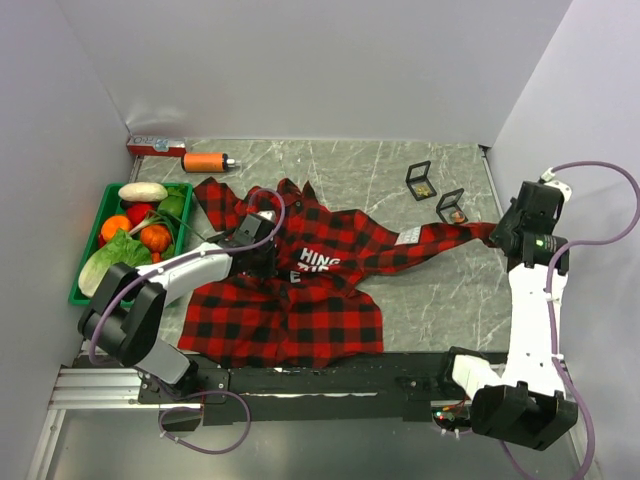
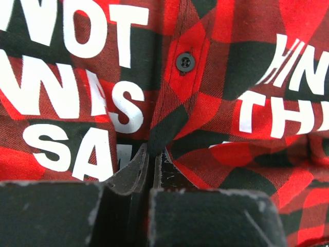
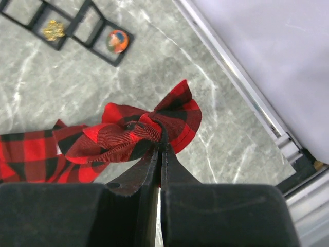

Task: Pin the brooch onto the clothing
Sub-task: Adjust the crumpled clothing at the center of the board.

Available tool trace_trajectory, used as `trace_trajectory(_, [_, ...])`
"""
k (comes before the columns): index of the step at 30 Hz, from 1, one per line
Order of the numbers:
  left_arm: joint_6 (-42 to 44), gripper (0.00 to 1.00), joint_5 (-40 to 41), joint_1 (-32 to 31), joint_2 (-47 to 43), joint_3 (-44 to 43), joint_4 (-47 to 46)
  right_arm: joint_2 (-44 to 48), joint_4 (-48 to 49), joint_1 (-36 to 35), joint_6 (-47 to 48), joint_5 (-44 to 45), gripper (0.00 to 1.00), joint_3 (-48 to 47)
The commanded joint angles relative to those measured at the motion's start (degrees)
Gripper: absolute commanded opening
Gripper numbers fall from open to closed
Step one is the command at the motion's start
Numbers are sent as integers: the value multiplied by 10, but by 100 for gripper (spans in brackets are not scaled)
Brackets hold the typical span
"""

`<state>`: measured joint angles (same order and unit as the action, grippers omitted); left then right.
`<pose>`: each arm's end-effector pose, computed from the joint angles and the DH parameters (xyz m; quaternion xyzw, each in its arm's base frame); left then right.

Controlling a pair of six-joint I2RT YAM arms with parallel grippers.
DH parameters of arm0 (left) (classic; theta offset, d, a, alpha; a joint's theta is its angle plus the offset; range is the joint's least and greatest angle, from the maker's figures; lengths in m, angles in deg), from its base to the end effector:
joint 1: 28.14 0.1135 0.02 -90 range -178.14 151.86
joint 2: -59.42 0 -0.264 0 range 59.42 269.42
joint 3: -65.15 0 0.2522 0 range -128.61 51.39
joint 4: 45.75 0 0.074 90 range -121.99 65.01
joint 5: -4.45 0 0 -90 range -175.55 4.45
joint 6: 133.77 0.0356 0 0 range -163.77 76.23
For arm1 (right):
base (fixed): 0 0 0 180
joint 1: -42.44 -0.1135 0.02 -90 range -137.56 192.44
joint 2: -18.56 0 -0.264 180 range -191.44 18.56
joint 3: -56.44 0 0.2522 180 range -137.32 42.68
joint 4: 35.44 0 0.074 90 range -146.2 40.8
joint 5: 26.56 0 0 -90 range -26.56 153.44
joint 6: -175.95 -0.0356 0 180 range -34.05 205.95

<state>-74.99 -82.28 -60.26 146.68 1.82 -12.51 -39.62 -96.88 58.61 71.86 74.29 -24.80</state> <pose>0.2529 -0.1563 0.1829 -0.0005 0.9589 -0.1250 0.2548 0.1886 -0.0617 0.3690 0.2737 0.8544 -0.0930 0.4318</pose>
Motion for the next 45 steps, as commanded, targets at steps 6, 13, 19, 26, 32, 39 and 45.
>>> trace_trajectory(6, [10, 52, -22, -2, -18, -74, 33, 24, -17, 4, -35, 105, 0, 102])
trace_trajectory(13, [91, 100, 2, 12, 68, -299, 99, -33, -24, 4, -46, 133, 0, 129])
trace_trajectory(19, [136, 100, 11, 34, 261, -535, 146, -80, -16, 4, -38, 152, 0, 134])
trace_trajectory(26, [174, 99, 40, 36, 393, -642, 122, -97, 6, 5, -31, 124, 0, 140])
trace_trajectory(32, [180, 98, -11, 59, 436, -653, 67, -96, 11, 4, -31, 115, 0, 146])
trace_trajectory(39, [162, 92, -8, 59, 454, -658, 28, -92, 6, 4, -31, 115, 0, 143])
trace_trajectory(45, [164, 89, -42, 59, 441, -629, -30, -97, 4, 4, -29, 114, 0, 139])
